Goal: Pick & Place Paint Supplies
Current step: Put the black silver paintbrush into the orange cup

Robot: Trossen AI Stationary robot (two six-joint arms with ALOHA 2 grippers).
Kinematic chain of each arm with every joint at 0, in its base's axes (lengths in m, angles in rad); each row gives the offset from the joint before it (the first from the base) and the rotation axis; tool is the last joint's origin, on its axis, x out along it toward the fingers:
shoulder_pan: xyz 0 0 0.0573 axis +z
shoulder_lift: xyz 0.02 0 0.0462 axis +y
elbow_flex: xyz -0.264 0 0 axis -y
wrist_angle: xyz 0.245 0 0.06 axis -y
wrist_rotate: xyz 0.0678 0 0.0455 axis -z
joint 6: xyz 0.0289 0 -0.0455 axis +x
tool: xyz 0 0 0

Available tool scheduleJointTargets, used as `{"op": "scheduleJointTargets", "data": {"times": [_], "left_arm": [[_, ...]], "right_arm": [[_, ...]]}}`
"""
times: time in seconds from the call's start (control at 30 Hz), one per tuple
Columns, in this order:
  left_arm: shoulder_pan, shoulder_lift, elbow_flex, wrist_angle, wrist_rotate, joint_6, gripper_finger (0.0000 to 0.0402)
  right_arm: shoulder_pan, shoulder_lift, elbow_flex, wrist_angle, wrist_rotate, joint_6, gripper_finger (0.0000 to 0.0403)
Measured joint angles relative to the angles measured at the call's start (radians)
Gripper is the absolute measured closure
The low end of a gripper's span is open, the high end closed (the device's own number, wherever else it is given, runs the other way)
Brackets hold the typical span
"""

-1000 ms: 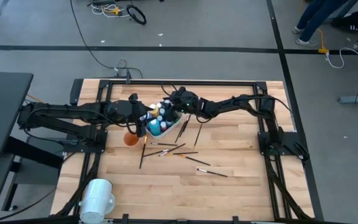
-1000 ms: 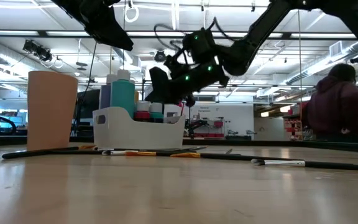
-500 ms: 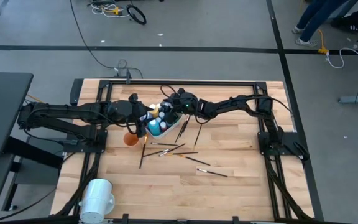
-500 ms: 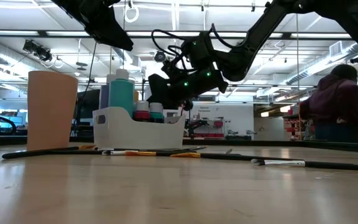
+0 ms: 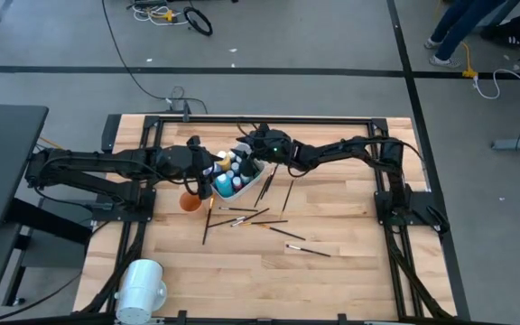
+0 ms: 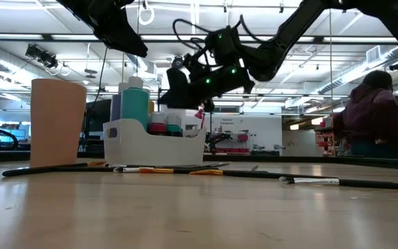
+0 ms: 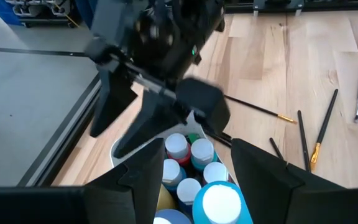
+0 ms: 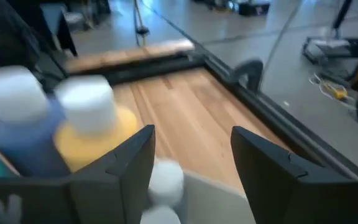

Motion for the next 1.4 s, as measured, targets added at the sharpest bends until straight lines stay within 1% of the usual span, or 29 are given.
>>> {"op": "scheduleJointTargets", "data": {"times": [0.13, 0.23, 0.3, 0.53, 0.7, 0.8, 0.97, 1.07, 1.2, 1.4], "left_arm": [[0.0, 0.0, 0.0, 0.0, 0.003, 0.0, 0.0205], [0.0, 0.0, 0.0, 0.0, 0.003, 0.0, 0.0205], [0.0, 0.0, 0.0, -0.001, 0.003, 0.0, 0.0205], [0.0, 0.0, 0.0, -0.007, 0.004, 0.0, 0.0205], [0.0, 0.0, 0.0, -0.012, 0.005, 0.0, 0.0205], [0.0, 0.0, 0.0, -0.015, 0.007, -0.001, 0.0205], [0.0, 0.0, 0.0, -0.007, 0.018, -0.017, 0.0205], [0.0, 0.0, 0.0, 0.014, 0.043, -0.037, 0.0205], [-0.001, 0.0, 0.0, 0.029, 0.082, -0.059, 0.0205], [-0.013, 0.0, 0.0, 0.066, 0.096, -0.057, 0.0205]], "right_arm": [[0.003, -0.075, 0.0, -0.071, -0.081, 0.008, 0.0189], [0.011, -0.147, 0.0, -0.143, -0.119, 0.0, 0.0196], [0.02, -0.188, 0.001, -0.188, -0.123, -0.022, 0.0201], [0.07, -0.357, 0.0, -0.456, -0.13, -0.095, 0.0213], [0.115, -0.458, -0.022, -0.649, -0.13, -0.052, 0.0213], [0.146, -0.501, -0.057, -0.707, -0.129, -0.031, 0.0214], [0.201, -0.548, -0.16, -0.702, -0.129, -0.018, 0.0214], [0.241, -0.561, -0.223, -0.71, -0.131, -0.019, 0.0214], [0.3, -0.562, -0.297, -0.704, -0.164, -0.013, 0.0214], [0.379, -0.563, -0.365, -0.691, -0.231, 0.119, 0.0214]]}}
